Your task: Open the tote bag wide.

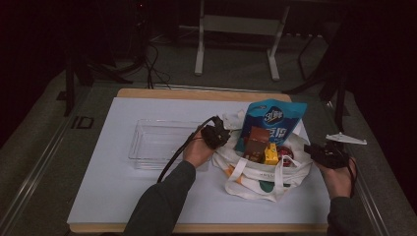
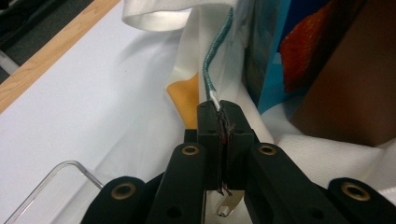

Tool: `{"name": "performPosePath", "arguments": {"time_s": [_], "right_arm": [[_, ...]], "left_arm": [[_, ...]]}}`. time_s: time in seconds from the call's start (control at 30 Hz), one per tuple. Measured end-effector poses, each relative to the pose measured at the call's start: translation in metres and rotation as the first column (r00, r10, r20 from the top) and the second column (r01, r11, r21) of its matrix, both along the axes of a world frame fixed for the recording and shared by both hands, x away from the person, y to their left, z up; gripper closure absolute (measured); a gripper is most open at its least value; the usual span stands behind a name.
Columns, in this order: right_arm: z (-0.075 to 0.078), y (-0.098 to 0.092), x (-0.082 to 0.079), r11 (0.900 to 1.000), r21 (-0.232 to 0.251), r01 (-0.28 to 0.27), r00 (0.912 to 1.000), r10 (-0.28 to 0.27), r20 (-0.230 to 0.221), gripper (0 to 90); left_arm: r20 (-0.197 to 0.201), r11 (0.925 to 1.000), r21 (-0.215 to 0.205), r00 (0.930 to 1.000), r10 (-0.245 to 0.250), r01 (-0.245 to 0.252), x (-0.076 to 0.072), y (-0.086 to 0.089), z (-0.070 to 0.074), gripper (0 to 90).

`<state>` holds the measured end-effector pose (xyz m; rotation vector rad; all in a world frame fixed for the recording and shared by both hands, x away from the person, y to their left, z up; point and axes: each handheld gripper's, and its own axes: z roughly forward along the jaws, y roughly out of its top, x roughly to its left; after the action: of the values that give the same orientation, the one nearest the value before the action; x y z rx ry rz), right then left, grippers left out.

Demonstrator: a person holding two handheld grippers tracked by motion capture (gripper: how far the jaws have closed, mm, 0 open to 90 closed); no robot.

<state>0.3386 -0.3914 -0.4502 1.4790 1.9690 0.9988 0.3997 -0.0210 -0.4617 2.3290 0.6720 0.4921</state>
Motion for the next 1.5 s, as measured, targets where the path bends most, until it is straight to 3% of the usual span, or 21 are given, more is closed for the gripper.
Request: {"name": "performPosePath", "arguments": {"time_s": [0.17,0.27,0.43,0.5,0.6,0.7,0.8,0.97,1.07,1.17,1.37,1.5], "right_arm": [[0.016,0.003,-0.015,0.999,-0.001,-0.044,0.998,0.044,0.046,63.8],[0.019,0.008,-0.027,0.995,0.024,-0.097,0.9935,0.096,0.062,63.4],[0.009,0.025,-0.046,0.975,0.056,-0.215,0.9756,0.212,0.06,61.4],[0.002,0.031,-0.05,0.971,0.057,-0.233,0.9721,0.23,0.045,60.9],[-0.009,0.034,-0.053,0.969,0.051,-0.24,0.9707,0.239,0.025,69.0],[-0.017,0.037,-0.06,0.965,0.077,-0.252,0.9678,0.251,0.023,77.1],[-0.026,0.04,-0.066,0.966,0.054,-0.252,0.9676,0.252,0.009,80.8],[-0.041,0.044,-0.072,0.97,0.041,-0.239,0.9705,0.24,-0.022,82.5],[-0.057,0.045,-0.073,0.973,0.054,-0.224,0.973,0.227,-0.043,83.4],[-0.067,0.044,-0.072,0.976,0.076,-0.206,0.9771,0.209,-0.037,84.3],[-0.072,0.051,-0.072,0.984,0.04,-0.176,0.9836,0.178,-0.03,84.7],[-0.074,0.051,-0.072,0.985,0.047,-0.166,0.9856,0.167,-0.028,84.7]], "left_arm": [[-0.006,0.9999,-0.014,1.0,-0.003,0.003,-0.001,0.001,0.001,88.1],[-0.009,0.9998,-0.017,0.9999,-0.007,0.007,-0.001,0.001,0.001,88.1],[-0.011,0.9997,-0.023,0.9999,-0.006,0.006,-0.001,0.001,0.001,88.0],[-0.011,0.9997,-0.025,0.9999,-0.007,0.006,-0.001,0.001,0.001,88.0],[-0.013,0.9996,-0.028,0.9999,-0.006,0.006,-0.002,0.001,0.001,88.0],[-0.016,0.9996,-0.028,0.9999,-0.007,0.006,-0.002,0.002,0.0,88.0],[-0.017,0.9996,-0.028,0.9998,-0.006,0.006,-0.002,0.001,0.0,88.0],[-0.016,0.9997,-0.025,0.9998,-0.008,0.007,-0.003,0.001,-0.001,88.0],[-0.018,0.9997,-0.023,0.9998,-0.009,0.008,-0.004,0.002,-0.001,87.9],[-0.017,0.9998,-0.02,0.9998,-0.008,0.007,-0.003,0.001,-0.002,87.9],[-0.017,0.9999,-0.013,0.9999,-0.001,0.001,-0.001,-0.001,-0.003,87.7],[-0.021,0.9997,-0.026,0.9998,0.003,-0.003,0.0,0.001,-0.003,87.4]]}}
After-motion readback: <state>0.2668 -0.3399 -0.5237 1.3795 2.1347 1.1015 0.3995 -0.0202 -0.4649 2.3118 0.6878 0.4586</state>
